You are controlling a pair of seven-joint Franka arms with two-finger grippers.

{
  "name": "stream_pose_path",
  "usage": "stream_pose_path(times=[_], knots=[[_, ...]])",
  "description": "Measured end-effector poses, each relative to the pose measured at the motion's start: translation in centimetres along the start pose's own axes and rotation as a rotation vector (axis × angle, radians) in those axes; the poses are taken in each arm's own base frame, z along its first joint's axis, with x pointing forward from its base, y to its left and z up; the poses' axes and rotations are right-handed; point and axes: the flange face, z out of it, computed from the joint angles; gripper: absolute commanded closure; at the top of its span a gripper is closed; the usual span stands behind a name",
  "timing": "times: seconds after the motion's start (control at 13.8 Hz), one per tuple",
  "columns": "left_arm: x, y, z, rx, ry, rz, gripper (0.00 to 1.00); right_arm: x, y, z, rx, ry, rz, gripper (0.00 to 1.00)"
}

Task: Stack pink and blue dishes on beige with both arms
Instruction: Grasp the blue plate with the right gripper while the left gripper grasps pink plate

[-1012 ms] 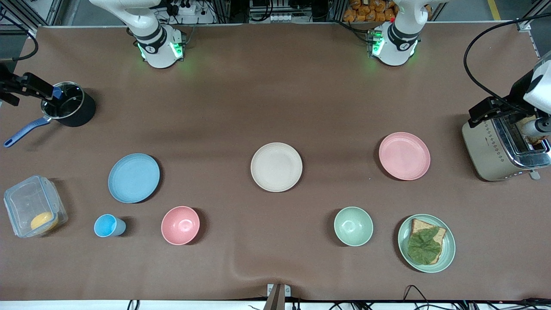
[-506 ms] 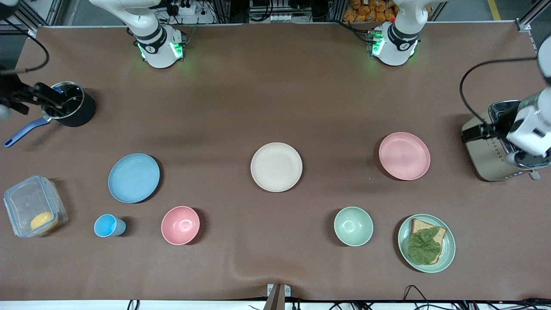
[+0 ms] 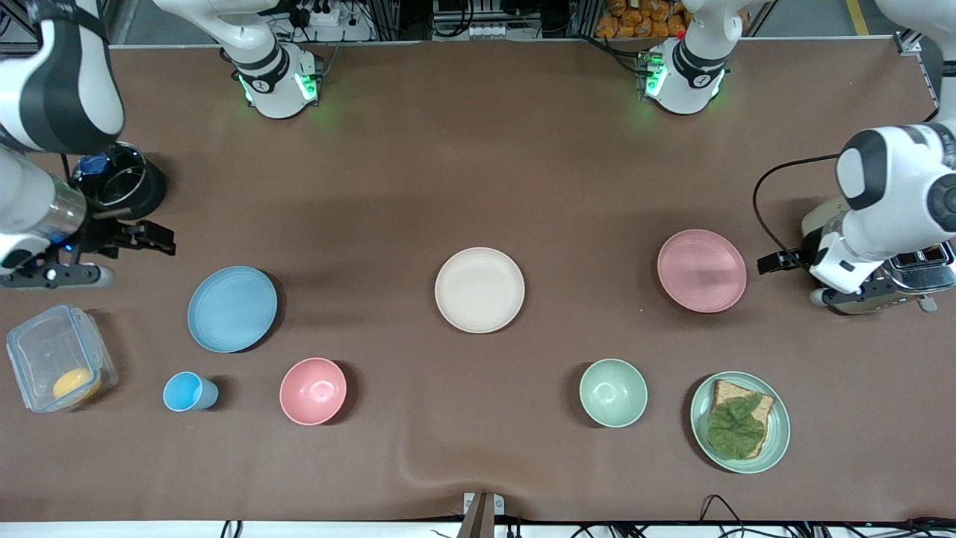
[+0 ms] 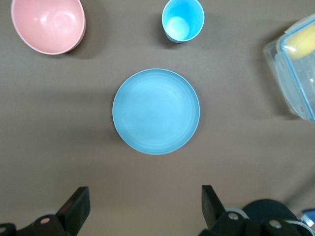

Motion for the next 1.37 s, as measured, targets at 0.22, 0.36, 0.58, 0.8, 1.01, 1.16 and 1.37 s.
stream_pose_path(times=[0.22,0.36,0.58,0.8,1.01,1.16,1.37], knots=[[-0.7,0.1,5.4,-0.014,0.005,0.003,0.00,1.0,-0.2,4.7,-0.003,0.010,-0.004,0.00],[-1.0,0.1,7.9,-0.021,-0.004,0.001,0.00,1.6,0.2,9.4,-0.005,-0.005,0.003,0.00],[-1.0,-1.3,10.4,-0.032,-0.005,-0.016,0.00,2.7,2.8,17.6,-0.007,-0.065,0.041,0.00],[-1.0,-2.0,12.1,-0.040,-0.008,-0.028,0.35,3.4,4.8,23.1,-0.010,-0.075,0.056,0.00],[-1.0,-2.0,12.2,-0.041,-0.009,-0.028,1.00,3.6,6.6,26.0,-0.008,-0.085,0.050,0.00],[-1.0,-2.0,12.2,-0.041,-0.007,-0.027,1.00,3.9,7.1,26.5,-0.008,-0.088,0.045,0.00],[-0.6,-1.5,11.4,-0.043,0.016,-0.020,1.00,4.5,7.8,27.5,-0.010,-0.079,0.037,0.00]])
